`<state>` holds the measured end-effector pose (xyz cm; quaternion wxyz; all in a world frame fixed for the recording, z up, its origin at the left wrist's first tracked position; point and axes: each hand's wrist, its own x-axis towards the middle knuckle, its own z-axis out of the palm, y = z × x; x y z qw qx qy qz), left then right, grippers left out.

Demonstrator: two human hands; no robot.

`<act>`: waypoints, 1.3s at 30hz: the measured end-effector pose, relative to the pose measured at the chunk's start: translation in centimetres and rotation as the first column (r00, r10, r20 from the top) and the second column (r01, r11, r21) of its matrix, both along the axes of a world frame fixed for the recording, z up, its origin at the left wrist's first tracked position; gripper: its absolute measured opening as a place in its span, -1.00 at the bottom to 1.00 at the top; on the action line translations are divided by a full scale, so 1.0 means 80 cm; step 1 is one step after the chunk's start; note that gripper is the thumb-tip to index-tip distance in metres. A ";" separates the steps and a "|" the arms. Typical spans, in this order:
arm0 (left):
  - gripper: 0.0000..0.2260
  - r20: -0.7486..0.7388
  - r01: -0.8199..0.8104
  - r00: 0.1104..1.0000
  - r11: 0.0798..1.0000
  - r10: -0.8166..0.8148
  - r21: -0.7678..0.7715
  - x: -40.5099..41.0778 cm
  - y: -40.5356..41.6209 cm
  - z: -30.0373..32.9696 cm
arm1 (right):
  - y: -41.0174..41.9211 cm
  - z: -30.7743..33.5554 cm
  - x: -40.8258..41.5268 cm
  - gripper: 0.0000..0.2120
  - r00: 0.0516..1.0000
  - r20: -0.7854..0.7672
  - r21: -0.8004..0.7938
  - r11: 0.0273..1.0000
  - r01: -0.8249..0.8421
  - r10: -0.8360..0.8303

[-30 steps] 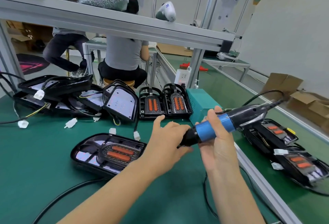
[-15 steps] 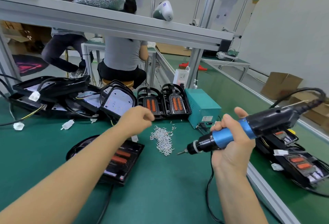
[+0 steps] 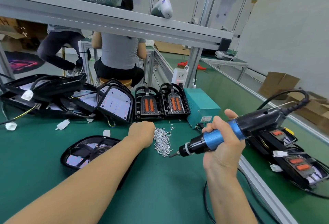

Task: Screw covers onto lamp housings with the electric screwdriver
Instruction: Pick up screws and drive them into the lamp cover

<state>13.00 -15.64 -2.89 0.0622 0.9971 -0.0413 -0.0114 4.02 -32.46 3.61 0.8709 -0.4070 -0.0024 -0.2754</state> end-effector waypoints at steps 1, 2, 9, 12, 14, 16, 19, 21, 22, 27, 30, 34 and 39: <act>-0.84 0.007 -0.006 1.000 1.000 0.005 0.017 0.000 -0.001 -0.002 | 0.002 -0.001 0.000 -0.72 1.000 -0.004 0.001 1.000 -0.005 0.005; -0.84 0.006 -0.014 1.000 1.000 0.014 0.023 0.001 -0.001 -0.004 | 0.003 -0.002 0.000 -0.72 1.000 -0.007 -0.002 1.000 -0.009 0.009; -0.82 0.035 0.042 0.998 0.986 -0.048 0.164 -0.003 -0.012 -0.004 | 0.005 -0.005 0.001 -0.74 1.000 -0.018 -0.026 1.000 -0.015 0.014; -0.80 0.044 0.043 0.998 0.982 -0.052 0.185 -0.003 -0.014 -0.002 | 0.008 -0.005 0.002 -0.73 1.000 -0.024 -0.027 1.000 -0.017 0.016; -0.78 0.033 0.041 0.998 0.982 -0.048 0.183 -0.001 -0.014 -0.003 | 0.007 -0.004 0.001 -0.71 1.000 -0.026 -0.021 1.000 -0.012 0.011; -0.79 0.020 0.048 0.998 0.981 -0.053 0.186 -0.002 -0.016 -0.002 | 0.004 -0.005 0.000 -0.72 1.000 -0.029 -0.026 1.000 -0.009 0.008; -0.82 0.012 0.050 0.999 0.987 -0.052 0.150 -0.005 -0.016 -0.001 | 0.002 -0.005 -0.003 -0.74 1.000 -0.031 -0.042 0.999 -0.003 0.002; -0.79 0.054 0.027 0.998 0.999 -0.029 0.041 -0.007 -0.013 0.003 | 0.000 -0.002 -0.004 -0.74 1.000 -0.020 -0.033 0.999 -0.005 0.004; -0.82 0.079 0.021 0.997 0.998 -0.017 -0.059 -0.009 -0.011 0.007 | -0.001 0.001 -0.004 -0.75 1.000 -0.012 -0.030 1.000 -0.006 0.005; -0.89 0.156 0.049 0.987 0.818 0.050 -0.574 -0.028 0.018 0.030 | -0.006 0.010 -0.006 -0.74 1.000 0.014 -0.010 1.000 -0.007 0.007; -0.87 0.146 0.069 0.987 0.653 0.064 -0.754 -0.051 0.039 0.040 | -0.005 0.015 -0.010 -0.75 0.999 0.045 -0.010 1.000 -0.027 0.027; -0.89 0.072 0.054 0.996 0.271 0.056 -0.961 -0.089 0.064 0.043 | 0.004 0.028 -0.016 -0.76 0.989 0.097 0.059 0.992 -0.114 0.108; -0.82 -0.046 -0.041 0.998 -0.110 0.042 -0.993 -0.135 0.078 0.042 | 0.023 0.045 -0.024 -0.77 0.966 0.168 0.140 0.965 -0.222 0.198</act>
